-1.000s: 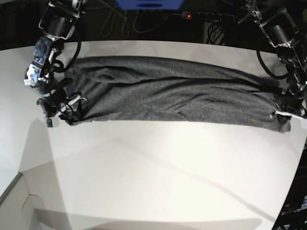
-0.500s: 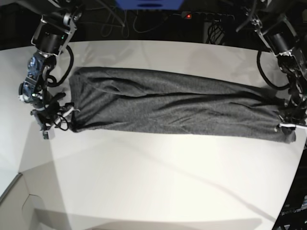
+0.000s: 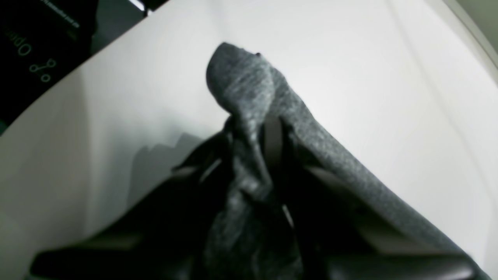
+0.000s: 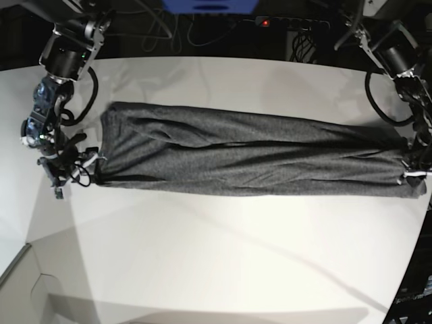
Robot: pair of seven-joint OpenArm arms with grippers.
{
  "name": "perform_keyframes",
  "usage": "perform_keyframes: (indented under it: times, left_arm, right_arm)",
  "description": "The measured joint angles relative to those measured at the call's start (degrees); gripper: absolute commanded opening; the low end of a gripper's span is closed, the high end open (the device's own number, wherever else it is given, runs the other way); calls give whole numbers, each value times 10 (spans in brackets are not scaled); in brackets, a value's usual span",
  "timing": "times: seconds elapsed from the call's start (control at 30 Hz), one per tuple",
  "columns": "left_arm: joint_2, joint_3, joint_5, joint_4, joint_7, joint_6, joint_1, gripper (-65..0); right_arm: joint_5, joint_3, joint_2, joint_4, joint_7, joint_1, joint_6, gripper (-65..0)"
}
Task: Layout the t-shirt on the table in an organized manner, then fold the t-shirt properly
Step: 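Drag the held strip toward the robot with both grippers, then lift the left gripper's strip end and fold it toward the right gripper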
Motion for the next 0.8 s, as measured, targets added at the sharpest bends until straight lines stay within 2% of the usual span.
perform_keyframes:
  times: [0.1,0.33,0.43,0.57,0.8]
  left_arm:
    - [0,0,0,0,0,0,1,-648]
    - [8,-2,0,0,0,0,2,-648]
    - [9,-2,0,0,0,0,3,-648]
    - [18,-2,0,1,-1,-1,3,-648]
    - [18,0,0,1,0,-2,3,-648]
  right_arm:
    - [4,0,0,5,12,-19,0,-291]
    - [0,-2,-5,76,-1,-52,0,-291]
    - [-2,-4,-16,104,-7,-60,0,-291]
    - [-1,-28,-27,140,-1,-72,0,-291]
    - [0,-85,-27,144,0,-89,1,-291]
